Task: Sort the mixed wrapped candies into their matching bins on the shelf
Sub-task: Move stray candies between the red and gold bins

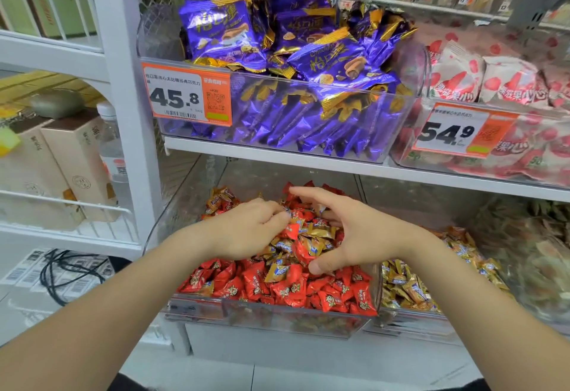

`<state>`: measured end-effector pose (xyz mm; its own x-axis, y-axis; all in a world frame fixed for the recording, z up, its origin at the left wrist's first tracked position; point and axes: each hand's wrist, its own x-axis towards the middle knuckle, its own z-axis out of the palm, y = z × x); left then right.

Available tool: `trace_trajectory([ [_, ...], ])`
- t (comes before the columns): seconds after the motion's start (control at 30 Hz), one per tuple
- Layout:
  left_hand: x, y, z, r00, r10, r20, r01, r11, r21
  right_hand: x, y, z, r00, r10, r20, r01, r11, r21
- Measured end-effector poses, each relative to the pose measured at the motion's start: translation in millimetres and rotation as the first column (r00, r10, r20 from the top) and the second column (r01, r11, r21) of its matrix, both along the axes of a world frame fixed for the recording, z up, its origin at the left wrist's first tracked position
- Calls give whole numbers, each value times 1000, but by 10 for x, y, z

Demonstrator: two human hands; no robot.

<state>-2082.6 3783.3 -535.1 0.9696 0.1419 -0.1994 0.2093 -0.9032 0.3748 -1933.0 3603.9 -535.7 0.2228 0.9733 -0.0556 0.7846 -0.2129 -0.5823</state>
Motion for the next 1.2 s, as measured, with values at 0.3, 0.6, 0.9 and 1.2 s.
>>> trace_trajectory([
  [0.3, -95, 167, -241, 966, 111, 235, -95, 992, -78, -76, 67, 36, 959, -153, 239, 127, 984, 122],
  [0.6, -71, 128, -266, 930, 144, 339, -86, 980, -181, -72, 98, -22, 956, -106, 272, 107, 994, 11],
  [0.9, -44, 132, -363, 950, 51, 308, -45, 999, -26, 30, -13, 73, 940, -327, 93, 317, 942, 109],
  [1.2, -1, -4, -272, 942, 146, 301, -83, 973, -213, -195, 66, 204, 765, -483, -427, 555, 830, 57],
])
